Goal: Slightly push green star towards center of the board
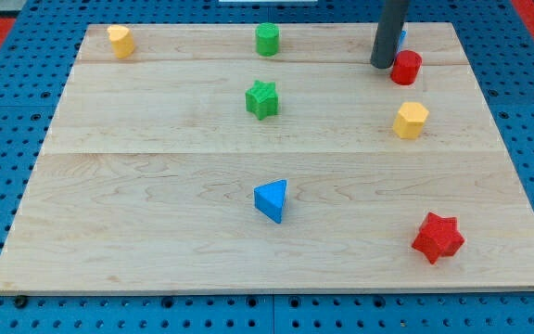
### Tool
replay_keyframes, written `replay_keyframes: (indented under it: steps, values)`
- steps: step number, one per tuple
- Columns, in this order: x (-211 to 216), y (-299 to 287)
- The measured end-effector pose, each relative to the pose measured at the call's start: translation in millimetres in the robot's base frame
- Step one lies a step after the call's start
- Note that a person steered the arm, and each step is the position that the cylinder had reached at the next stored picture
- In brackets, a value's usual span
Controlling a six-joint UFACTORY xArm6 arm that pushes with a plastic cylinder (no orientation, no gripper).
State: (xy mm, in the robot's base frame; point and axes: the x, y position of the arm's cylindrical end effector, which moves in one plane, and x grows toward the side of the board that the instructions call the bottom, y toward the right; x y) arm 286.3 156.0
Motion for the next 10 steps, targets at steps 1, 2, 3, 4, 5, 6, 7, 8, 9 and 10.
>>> replay_keyframes:
  steps: [1,2,3,4,5,6,7,8,9,10]
  values:
    - [4,-18]
    - [-3,-25]
    - [-7,-25]
    - [-8,-25]
    - [-8,-25]
    - [-8,-59]
    - [-8,-111]
    - [-8,-140]
    - [-6,-153]
    - [43,-155]
